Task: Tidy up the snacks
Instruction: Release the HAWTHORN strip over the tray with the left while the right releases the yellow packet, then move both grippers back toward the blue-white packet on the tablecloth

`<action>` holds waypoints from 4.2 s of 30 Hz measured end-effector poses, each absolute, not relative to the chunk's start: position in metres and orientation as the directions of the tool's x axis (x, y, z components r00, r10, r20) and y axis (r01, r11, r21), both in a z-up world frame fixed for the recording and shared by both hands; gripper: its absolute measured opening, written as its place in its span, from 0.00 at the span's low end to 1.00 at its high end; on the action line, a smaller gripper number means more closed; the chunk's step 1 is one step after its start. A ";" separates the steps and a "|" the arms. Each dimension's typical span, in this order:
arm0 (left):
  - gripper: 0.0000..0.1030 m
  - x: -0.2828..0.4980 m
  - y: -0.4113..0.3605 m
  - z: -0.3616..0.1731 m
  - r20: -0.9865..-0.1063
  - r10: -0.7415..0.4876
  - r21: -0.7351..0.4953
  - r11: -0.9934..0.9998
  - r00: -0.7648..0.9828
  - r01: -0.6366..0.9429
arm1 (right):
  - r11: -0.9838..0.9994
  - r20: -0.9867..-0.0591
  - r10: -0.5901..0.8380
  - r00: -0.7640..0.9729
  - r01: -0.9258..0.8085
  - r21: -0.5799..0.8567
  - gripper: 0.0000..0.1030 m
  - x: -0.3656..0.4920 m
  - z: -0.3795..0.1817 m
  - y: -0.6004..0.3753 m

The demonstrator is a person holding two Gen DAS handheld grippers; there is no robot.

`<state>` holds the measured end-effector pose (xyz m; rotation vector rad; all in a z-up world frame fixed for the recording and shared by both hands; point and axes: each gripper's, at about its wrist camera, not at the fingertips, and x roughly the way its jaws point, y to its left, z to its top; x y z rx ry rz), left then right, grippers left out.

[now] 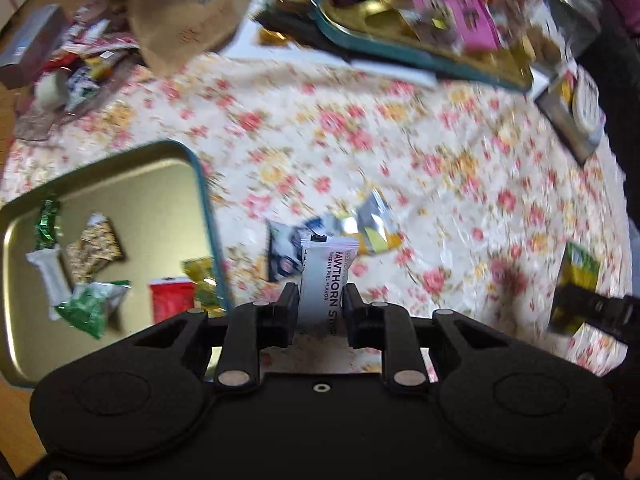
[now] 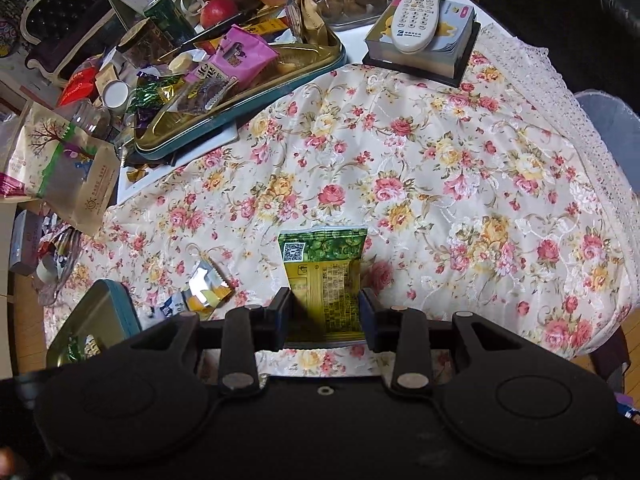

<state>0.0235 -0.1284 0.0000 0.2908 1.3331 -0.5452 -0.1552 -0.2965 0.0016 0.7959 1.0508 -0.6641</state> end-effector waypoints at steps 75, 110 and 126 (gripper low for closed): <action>0.31 0.115 0.090 0.010 -0.983 -0.090 -0.079 0.994 0.160 0.071 | 0.858 -0.880 0.133 0.456 0.391 0.333 0.50 0.003 -0.009 -0.100; 0.31 0.093 -0.002 0.022 -0.980 -0.134 -0.093 0.963 0.146 0.254 | 0.704 -0.950 0.045 0.309 0.665 0.250 0.52 -0.035 -0.021 -0.175; 0.31 0.072 -0.071 0.012 -0.983 -0.142 -0.092 0.931 0.118 0.353 | 0.600 -0.954 0.008 0.299 0.762 0.244 0.52 -0.066 -0.018 -0.220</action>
